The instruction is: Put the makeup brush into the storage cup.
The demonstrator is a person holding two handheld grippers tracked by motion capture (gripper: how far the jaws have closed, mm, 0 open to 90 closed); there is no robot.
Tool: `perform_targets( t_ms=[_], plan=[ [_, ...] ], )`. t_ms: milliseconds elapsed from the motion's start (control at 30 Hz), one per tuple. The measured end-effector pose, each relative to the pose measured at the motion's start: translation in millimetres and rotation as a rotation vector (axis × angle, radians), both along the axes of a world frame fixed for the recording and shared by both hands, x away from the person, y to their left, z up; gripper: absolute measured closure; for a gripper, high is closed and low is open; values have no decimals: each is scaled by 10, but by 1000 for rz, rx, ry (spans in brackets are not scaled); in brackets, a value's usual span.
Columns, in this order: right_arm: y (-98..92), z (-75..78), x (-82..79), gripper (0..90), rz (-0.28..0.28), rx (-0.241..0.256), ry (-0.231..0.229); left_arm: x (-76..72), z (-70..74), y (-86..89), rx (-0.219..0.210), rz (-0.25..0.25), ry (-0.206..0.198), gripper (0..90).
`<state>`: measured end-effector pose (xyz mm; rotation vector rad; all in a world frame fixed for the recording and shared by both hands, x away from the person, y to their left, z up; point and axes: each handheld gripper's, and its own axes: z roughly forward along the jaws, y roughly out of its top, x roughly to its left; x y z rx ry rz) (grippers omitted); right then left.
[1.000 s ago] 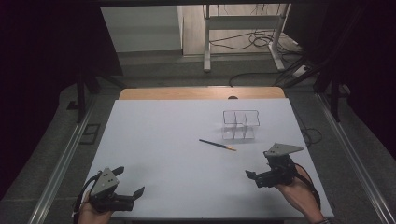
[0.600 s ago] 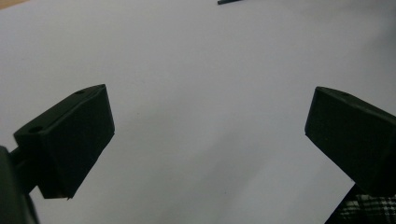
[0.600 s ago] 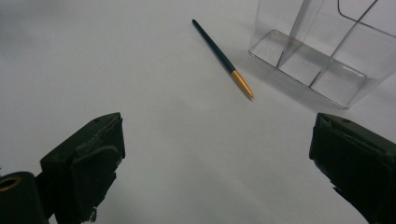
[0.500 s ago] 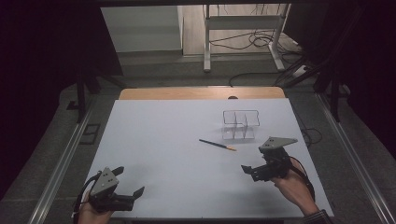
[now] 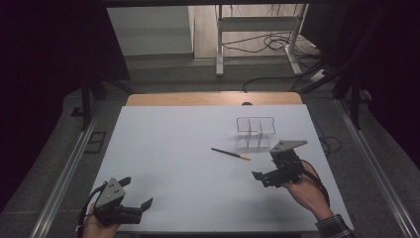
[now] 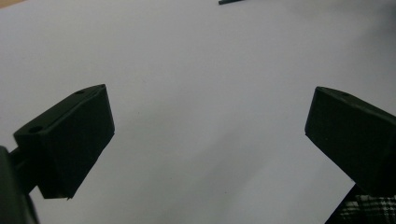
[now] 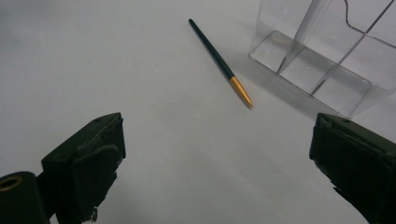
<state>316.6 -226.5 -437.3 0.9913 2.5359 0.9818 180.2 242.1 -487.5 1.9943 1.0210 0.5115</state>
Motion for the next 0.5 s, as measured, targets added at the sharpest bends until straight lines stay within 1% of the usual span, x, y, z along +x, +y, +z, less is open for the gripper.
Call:
perform_targets(
  t_ms=[233, 300, 500],
  plan=[
    [33, 8, 74, 13, -9, -18, 19, -1, 1, 1, 0, 1, 0, 18],
    [44, 13, 106, 5, -13, -33, 26, 0, 1, 2, 0, 2, 1, 18],
    [58, 12, 201, 2, -8, -40, 58, 0, 0, 0, 1, 1, 2, 18]
  ],
)
